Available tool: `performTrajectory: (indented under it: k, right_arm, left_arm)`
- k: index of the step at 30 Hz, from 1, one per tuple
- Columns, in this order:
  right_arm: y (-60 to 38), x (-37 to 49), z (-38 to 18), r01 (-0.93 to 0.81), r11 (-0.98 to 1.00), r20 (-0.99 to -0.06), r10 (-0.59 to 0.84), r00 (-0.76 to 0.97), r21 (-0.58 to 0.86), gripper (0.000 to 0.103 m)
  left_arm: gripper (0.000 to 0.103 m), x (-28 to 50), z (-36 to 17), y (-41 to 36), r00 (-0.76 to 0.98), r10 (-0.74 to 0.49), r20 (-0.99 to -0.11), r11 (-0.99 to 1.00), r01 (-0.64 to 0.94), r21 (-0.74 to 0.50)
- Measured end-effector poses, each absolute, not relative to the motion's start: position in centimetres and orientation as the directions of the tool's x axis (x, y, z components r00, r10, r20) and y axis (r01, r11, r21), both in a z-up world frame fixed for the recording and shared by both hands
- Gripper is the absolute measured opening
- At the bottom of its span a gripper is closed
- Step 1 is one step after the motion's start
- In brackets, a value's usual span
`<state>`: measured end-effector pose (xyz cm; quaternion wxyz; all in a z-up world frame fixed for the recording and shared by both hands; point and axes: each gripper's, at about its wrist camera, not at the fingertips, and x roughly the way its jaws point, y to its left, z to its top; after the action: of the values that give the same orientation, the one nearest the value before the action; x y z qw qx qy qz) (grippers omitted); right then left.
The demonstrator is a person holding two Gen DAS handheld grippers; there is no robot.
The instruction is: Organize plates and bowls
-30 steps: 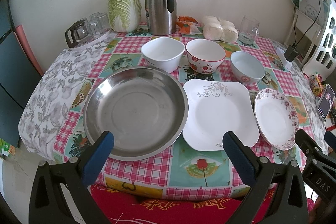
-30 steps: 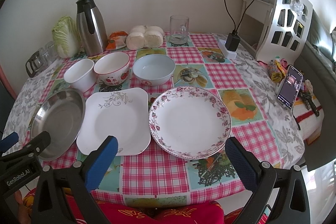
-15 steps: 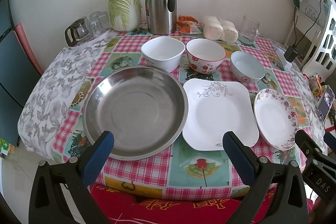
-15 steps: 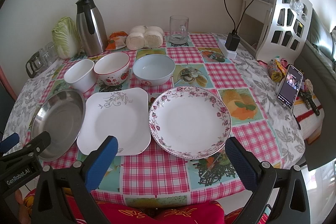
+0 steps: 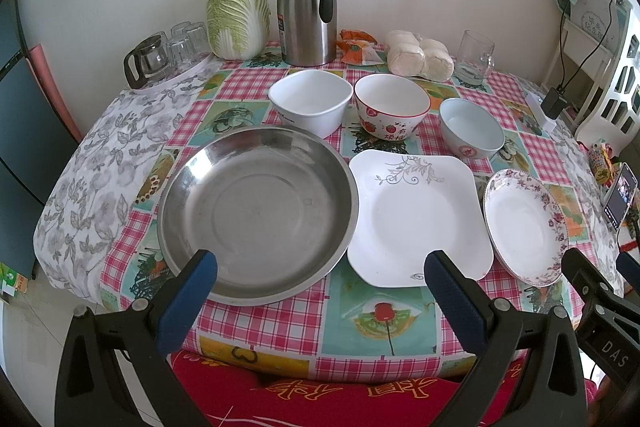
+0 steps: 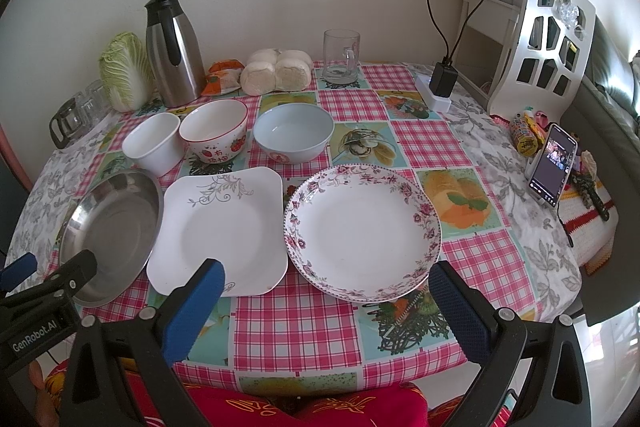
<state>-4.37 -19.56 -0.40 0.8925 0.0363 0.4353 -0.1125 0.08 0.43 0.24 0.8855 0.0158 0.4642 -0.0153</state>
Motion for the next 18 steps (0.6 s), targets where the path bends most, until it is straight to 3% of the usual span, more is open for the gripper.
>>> performTrajectory:
  k: [18]
  right_arm:
    - [-19.58,-4.4,-0.46,0.233,0.972,-0.785,-0.169,0.596,-0.032,0.103]
  left_arm:
    - [0.103,0.03,0.21,0.55,0.569,-0.014,-0.822,0.999,0.042,0.012]
